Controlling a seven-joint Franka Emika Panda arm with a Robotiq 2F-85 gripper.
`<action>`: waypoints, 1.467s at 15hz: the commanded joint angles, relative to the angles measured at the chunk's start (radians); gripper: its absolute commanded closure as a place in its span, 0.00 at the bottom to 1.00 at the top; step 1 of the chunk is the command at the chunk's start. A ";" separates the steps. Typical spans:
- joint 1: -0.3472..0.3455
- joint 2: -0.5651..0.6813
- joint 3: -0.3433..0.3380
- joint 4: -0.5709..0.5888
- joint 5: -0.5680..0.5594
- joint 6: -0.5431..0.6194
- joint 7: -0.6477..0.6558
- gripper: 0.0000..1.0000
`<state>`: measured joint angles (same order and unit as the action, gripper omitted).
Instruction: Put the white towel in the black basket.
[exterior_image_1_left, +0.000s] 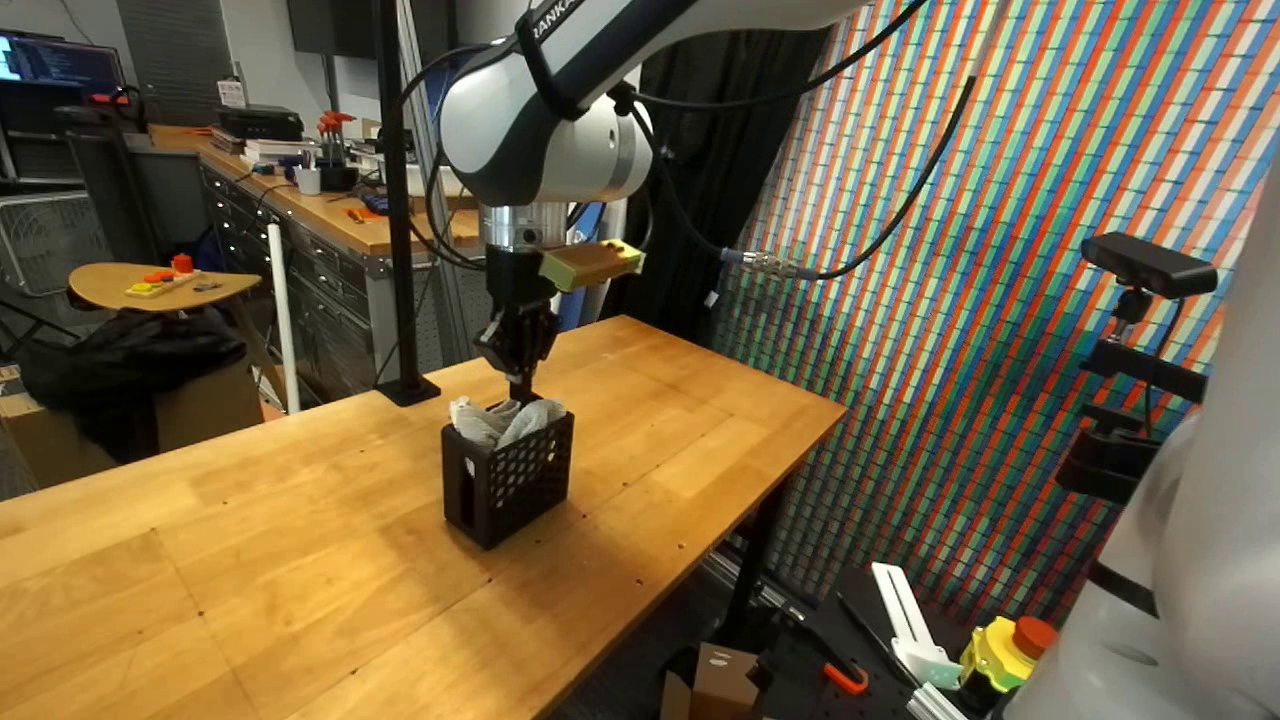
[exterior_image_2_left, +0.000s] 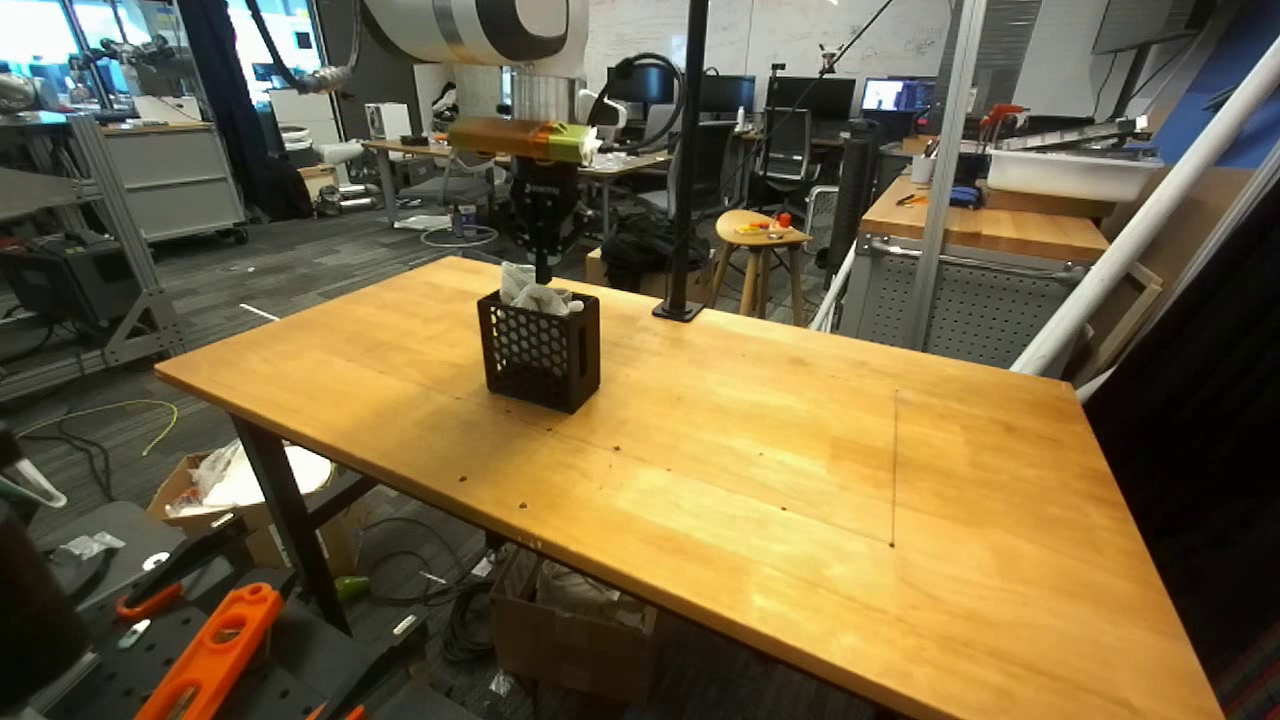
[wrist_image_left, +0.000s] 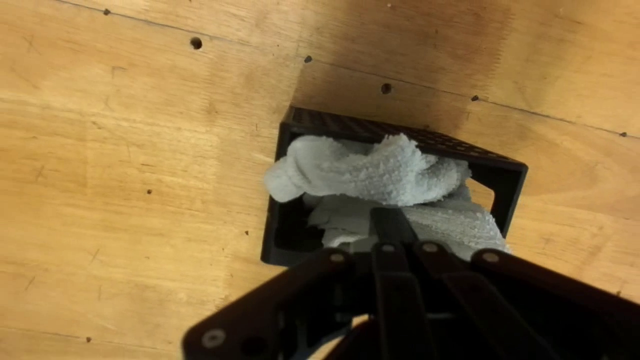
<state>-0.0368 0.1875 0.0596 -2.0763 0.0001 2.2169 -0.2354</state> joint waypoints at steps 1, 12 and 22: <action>0.026 -0.063 -0.012 -0.011 -0.037 -0.040 0.043 0.99; 0.049 -0.107 -0.008 -0.037 -0.048 -0.045 0.066 0.71; 0.045 -0.127 -0.011 -0.113 -0.046 -0.014 0.058 0.17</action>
<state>-0.0003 0.0982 0.0596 -2.1493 -0.0310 2.1852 -0.1866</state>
